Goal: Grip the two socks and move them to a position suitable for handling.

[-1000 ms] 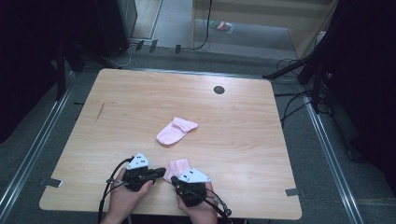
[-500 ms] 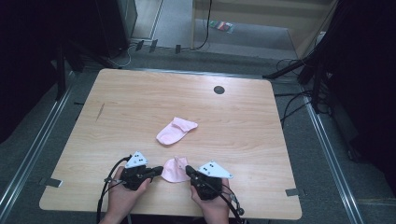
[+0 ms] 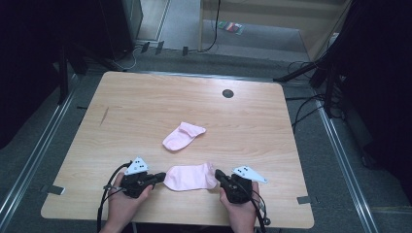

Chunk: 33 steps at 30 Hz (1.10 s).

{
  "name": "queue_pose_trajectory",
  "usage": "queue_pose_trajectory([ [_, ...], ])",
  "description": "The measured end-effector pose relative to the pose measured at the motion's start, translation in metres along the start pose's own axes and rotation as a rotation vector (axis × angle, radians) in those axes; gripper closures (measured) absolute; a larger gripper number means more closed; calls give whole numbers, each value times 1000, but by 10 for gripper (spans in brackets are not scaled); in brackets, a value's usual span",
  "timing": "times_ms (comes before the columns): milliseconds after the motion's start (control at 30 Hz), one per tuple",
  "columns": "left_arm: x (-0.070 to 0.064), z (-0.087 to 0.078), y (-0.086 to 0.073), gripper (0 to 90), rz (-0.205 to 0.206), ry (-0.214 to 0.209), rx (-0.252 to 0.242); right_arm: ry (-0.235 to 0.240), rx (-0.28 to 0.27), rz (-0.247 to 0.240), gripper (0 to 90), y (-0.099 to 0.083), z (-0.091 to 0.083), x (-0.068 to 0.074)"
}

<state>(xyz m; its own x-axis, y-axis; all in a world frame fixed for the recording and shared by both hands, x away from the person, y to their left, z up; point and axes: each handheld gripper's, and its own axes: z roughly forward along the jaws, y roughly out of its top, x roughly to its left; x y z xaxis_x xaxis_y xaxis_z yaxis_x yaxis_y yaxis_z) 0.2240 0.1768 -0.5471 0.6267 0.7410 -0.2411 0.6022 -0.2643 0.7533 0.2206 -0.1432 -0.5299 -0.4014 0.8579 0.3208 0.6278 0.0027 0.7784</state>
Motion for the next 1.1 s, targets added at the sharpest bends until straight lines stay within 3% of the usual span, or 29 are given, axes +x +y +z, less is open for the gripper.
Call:
queue_pose_trajectory([
  [300,2,-2,-1,900,4,5,-2,-51,34,70,900,-7,-3,-17],
  [400,1,-1,-2,900,4,-5,4,-68,8,85,836,-4,-7,-21],
  [467,1,-1,-2,900,5,-7,6,-52,-11,85,777,-3,-9,-22],
  [533,2,-1,-2,900,5,-10,7,-33,-9,55,719,-1,-7,-20],
  [600,2,-1,-2,900,10,-11,8,-32,10,-7,629,-1,0,-13],
  [700,1,0,-2,900,12,-12,10,-66,58,-94,579,-4,12,-6],
  [800,1,-1,-2,900,12,-11,8,-122,89,-161,596,-8,20,1],
  [967,3,-2,-2,900,8,-17,6,-129,109,-213,678,-11,23,6],
  [1100,3,-3,-3,900,11,-14,10,-124,110,-220,796,-12,23,6],
])
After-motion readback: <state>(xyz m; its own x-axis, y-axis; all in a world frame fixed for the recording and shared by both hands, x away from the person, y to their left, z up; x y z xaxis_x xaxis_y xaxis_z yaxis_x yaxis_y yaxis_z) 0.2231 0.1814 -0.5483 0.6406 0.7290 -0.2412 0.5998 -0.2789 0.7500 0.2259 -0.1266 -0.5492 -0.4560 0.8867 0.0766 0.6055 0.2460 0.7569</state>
